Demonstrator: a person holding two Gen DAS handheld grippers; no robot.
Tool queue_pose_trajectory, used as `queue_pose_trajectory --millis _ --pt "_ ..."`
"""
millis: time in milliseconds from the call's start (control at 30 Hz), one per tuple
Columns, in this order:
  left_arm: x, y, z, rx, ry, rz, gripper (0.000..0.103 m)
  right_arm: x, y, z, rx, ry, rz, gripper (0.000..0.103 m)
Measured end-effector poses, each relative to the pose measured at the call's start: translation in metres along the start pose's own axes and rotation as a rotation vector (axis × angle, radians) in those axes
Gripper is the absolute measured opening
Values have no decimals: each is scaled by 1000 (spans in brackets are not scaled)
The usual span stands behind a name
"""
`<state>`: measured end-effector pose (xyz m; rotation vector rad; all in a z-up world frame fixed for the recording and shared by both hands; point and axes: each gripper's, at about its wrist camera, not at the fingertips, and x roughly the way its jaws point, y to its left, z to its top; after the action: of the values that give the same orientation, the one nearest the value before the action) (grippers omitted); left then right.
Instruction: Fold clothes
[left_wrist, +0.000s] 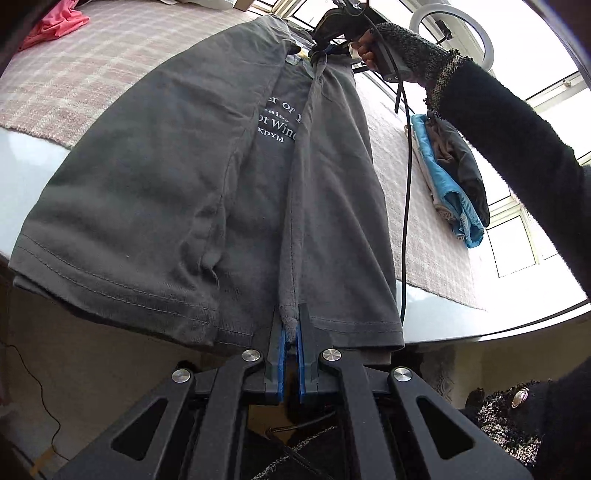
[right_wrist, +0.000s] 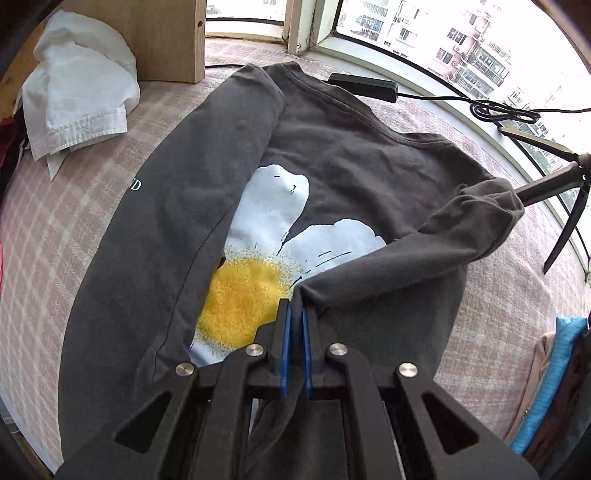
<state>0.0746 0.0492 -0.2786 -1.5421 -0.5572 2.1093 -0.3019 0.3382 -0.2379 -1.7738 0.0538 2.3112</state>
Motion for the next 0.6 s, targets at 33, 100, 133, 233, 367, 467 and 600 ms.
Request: queue_pose_trajectory --millis 33,100,133,233,367,467,600 --pt "0 0 0 4 1 0 4 2 2 0 -8 2 -5 8" --pt "1 -1 0 12 4 1 4 -12 -2 0 -7 -17 51 14" --pt "1 -1 -1 13 7 0 4 -19 -5 0 -7 -26 79 19" --pt "3 -2 0 24 20 2 4 -40 -11 -1 -6 -55 163 27" --pt "3 -2 0 37 35 -6 4 -79 -27 -3 14 -128 253 29" --pt "3 1 0 37 36 -16 4 -113 -69 -13 92 -201 269 30" --pt "5 2 0 43 43 -20 4 -112 -100 -38 142 -164 189 30"
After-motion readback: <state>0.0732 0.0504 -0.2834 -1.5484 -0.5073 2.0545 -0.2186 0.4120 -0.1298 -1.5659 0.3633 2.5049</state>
